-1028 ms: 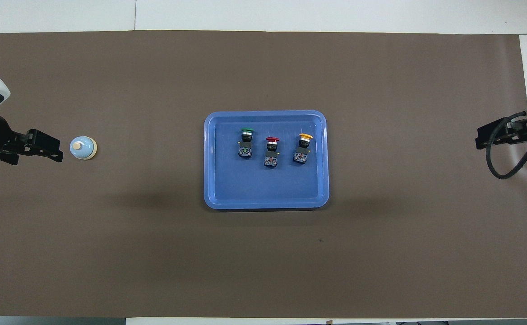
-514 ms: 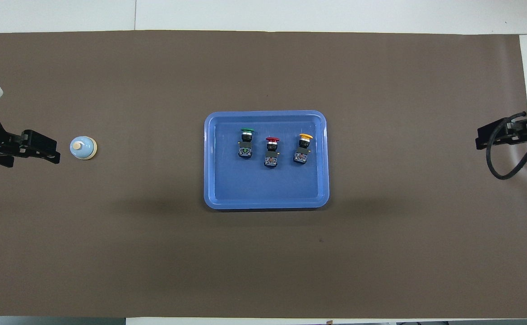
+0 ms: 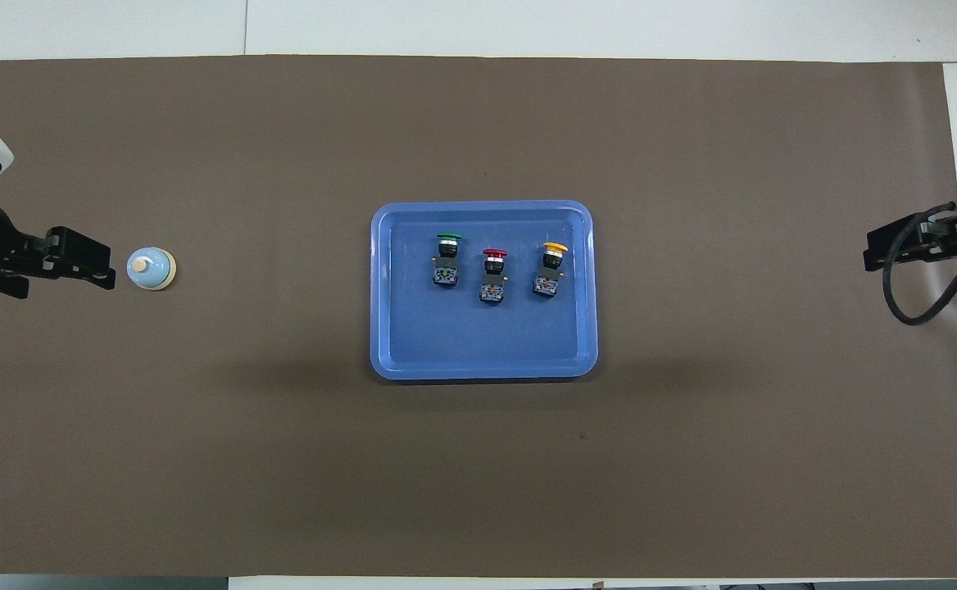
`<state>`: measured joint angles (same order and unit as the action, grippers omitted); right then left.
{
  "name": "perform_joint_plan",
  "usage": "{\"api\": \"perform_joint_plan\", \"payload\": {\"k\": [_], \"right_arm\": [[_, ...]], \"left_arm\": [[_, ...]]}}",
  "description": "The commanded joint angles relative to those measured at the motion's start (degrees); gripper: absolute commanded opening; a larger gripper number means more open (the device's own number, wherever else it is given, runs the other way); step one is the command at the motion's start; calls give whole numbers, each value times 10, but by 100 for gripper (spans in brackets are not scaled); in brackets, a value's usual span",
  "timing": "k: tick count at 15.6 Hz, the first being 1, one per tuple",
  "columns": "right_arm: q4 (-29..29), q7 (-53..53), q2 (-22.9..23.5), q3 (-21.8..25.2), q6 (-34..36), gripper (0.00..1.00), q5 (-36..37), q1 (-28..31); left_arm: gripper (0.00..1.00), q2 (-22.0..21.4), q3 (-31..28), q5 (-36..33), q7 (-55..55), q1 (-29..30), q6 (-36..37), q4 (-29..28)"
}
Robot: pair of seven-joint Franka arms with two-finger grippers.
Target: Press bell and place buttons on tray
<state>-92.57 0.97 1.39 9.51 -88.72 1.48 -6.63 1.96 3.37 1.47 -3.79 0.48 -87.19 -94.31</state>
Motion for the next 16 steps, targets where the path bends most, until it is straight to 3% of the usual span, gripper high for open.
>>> {"api": "perform_joint_plan", "payload": {"k": [1, 7, 16], "right_arm": [[-12, 15, -13, -5, 4, 100, -5, 6], [-12, 15, -13, -5, 4, 100, -5, 6], [-12, 15, -13, -5, 4, 100, -5, 6]], "left_arm": [[100, -5, 8, -8, 3, 6, 2, 2], [100, -5, 8, -9, 3, 7, -38, 0], [100, -6, 8, -10, 2, 7, -40, -1]]}}
